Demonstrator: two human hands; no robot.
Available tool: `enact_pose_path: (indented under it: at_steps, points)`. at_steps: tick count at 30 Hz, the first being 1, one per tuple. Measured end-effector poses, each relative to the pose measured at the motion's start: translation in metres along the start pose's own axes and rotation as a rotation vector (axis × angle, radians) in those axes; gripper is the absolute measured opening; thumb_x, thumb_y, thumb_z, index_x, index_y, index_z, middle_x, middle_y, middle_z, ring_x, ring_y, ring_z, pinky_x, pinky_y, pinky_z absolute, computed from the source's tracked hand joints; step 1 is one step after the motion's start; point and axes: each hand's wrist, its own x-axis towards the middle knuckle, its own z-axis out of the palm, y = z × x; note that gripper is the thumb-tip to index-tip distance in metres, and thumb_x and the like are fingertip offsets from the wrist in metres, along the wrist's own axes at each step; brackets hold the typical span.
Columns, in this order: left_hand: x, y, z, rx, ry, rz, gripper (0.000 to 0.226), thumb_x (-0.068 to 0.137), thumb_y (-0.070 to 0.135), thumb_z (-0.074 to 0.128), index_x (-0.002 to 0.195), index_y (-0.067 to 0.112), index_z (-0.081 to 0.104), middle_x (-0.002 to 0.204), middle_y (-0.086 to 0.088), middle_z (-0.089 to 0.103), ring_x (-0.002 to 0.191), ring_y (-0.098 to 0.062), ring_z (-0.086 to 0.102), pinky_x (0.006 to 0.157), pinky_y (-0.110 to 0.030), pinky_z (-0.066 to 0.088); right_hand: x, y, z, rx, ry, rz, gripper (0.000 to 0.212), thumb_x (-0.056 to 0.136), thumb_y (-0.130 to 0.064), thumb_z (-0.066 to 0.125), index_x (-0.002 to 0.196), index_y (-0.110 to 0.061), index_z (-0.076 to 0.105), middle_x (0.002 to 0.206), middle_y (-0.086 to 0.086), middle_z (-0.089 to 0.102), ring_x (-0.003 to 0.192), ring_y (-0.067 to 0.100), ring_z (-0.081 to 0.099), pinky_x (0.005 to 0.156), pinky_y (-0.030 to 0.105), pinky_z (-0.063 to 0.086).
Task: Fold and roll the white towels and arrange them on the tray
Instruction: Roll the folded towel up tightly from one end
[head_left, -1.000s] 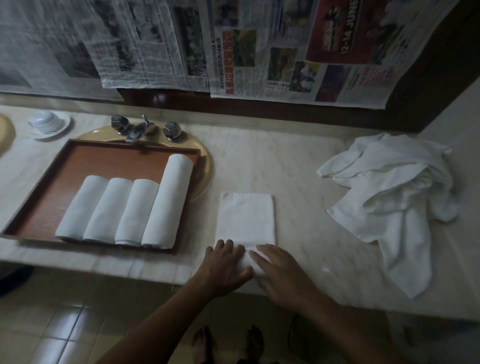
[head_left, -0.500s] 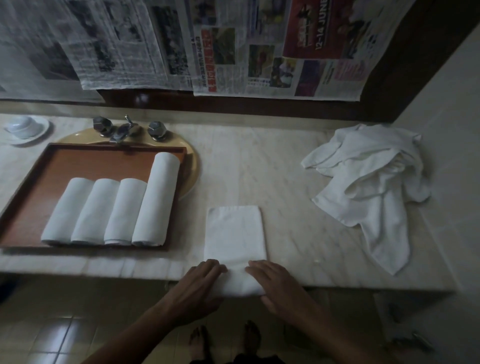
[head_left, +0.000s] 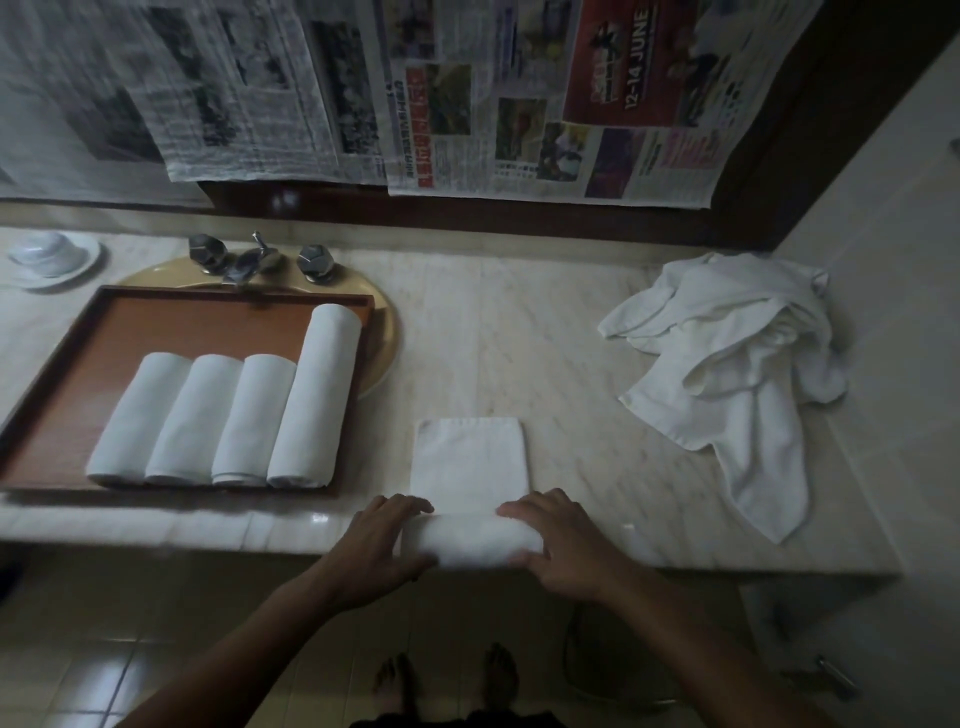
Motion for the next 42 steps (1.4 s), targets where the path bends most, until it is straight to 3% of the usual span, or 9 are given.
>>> enact_pose_path:
  at_steps: [3, 9, 13, 15, 21, 24, 28, 38, 42]
  points:
    - [0.001, 0.003, -0.006, -0.126, -0.017, -0.071, 0.046, 0.086, 0.069, 0.061, 0.121, 0.041, 0.052, 0.12, 0.024, 0.055, 0.106, 0.004, 0.05, 0.087, -0.029, 0.044, 0.004, -0.005, -0.009, 0.098, -0.008, 0.083, 0.047, 0.095, -0.044, 0.065, 0.139, -0.037, 0.05, 0.127, -0.021, 0.047, 0.122, 0.011, 0.042, 0.105, 0.033, 0.037]
    - [0.013, 0.005, -0.01, -0.262, -0.013, -0.203, 0.063, 0.075, 0.075, 0.055, 0.121, 0.032, 0.061, 0.117, 0.008, 0.061, 0.097, -0.004, 0.059, 0.08, -0.021, 0.045, 0.007, -0.014, 0.011, -0.126, 0.137, 0.152, 0.048, 0.104, -0.042, 0.05, 0.151, -0.034, 0.046, 0.162, -0.005, 0.035, 0.147, 0.02, 0.028, 0.121, 0.04, 0.024]
    - [0.019, 0.007, -0.015, -0.234, -0.084, -0.237, 0.071, 0.077, 0.076, 0.051, 0.128, 0.028, 0.059, 0.121, 0.004, 0.059, 0.1, -0.006, 0.058, 0.084, -0.027, 0.049, -0.006, -0.041, 0.041, -0.251, 0.297, 0.012, 0.054, 0.098, -0.024, 0.058, 0.15, -0.029, 0.047, 0.158, 0.005, 0.043, 0.146, 0.032, 0.038, 0.121, 0.052, 0.03]
    - [0.021, 0.008, -0.017, -0.217, -0.106, -0.262, 0.066, 0.083, 0.073, 0.051, 0.13, 0.028, 0.058, 0.124, 0.003, 0.058, 0.102, -0.008, 0.057, 0.087, -0.03, 0.05, -0.006, -0.044, 0.056, -0.274, 0.269, -0.022, 0.065, 0.093, -0.022, 0.06, 0.155, -0.027, 0.039, 0.161, 0.008, 0.038, 0.149, 0.035, 0.033, 0.123, 0.056, 0.022]
    - [0.009, 0.041, 0.006, 0.207, 0.238, -0.044, 0.059, 0.096, 0.049, 0.046, 0.148, 0.021, 0.043, 0.142, -0.001, 0.048, 0.127, -0.018, 0.046, 0.104, -0.039, 0.04, 0.015, -0.03, 0.053, -0.343, 0.193, -0.014, 0.106, 0.078, -0.007, 0.064, 0.165, -0.025, 0.007, 0.172, 0.008, 0.011, 0.158, 0.034, 0.002, 0.123, 0.055, -0.004]
    - [0.012, 0.05, 0.027, 0.41, 0.137, -0.012, 0.088, 0.074, 0.035, 0.07, 0.153, 0.014, 0.038, 0.152, -0.013, 0.047, 0.139, -0.036, 0.047, 0.108, -0.055, 0.046, 0.032, -0.025, 0.04, -0.34, 0.135, -0.021, 0.102, 0.082, -0.018, 0.064, 0.164, -0.025, 0.003, 0.171, 0.006, 0.01, 0.158, 0.033, 0.004, 0.125, 0.057, 0.0]
    - [0.034, 0.035, 0.026, 0.519, 0.014, -0.057, 0.108, 0.06, 0.027, 0.081, 0.156, 0.011, 0.034, 0.154, -0.017, 0.047, 0.139, -0.042, 0.048, 0.103, -0.056, 0.05, 0.056, -0.02, 0.02, -0.388, 0.062, -0.024, 0.096, 0.083, -0.033, 0.067, 0.162, -0.023, 0.014, 0.16, 0.006, 0.034, 0.145, 0.031, 0.034, 0.122, 0.055, 0.023]
    - [0.024, 0.029, -0.001, 0.291, -0.126, 0.067, 0.082, 0.09, 0.045, 0.062, 0.158, 0.023, 0.021, 0.155, 0.003, 0.039, 0.128, -0.018, 0.048, 0.102, -0.036, 0.045, 0.043, -0.027, -0.014, -0.205, -0.172, 0.072, 0.074, 0.083, -0.037, 0.076, 0.143, -0.026, 0.034, 0.132, 0.011, 0.054, 0.114, 0.03, 0.057, 0.094, 0.04, 0.05]
    - [0.008, 0.025, 0.0, 0.158, -0.16, 0.087, 0.063, 0.093, 0.056, 0.059, 0.147, 0.033, 0.032, 0.145, 0.011, 0.041, 0.12, -0.014, 0.051, 0.097, -0.033, 0.045, 0.026, -0.02, -0.006, -0.125, -0.178, 0.056, 0.073, 0.085, -0.052, 0.076, 0.142, -0.024, 0.041, 0.141, 0.003, 0.047, 0.124, 0.023, 0.048, 0.103, 0.034, 0.041]
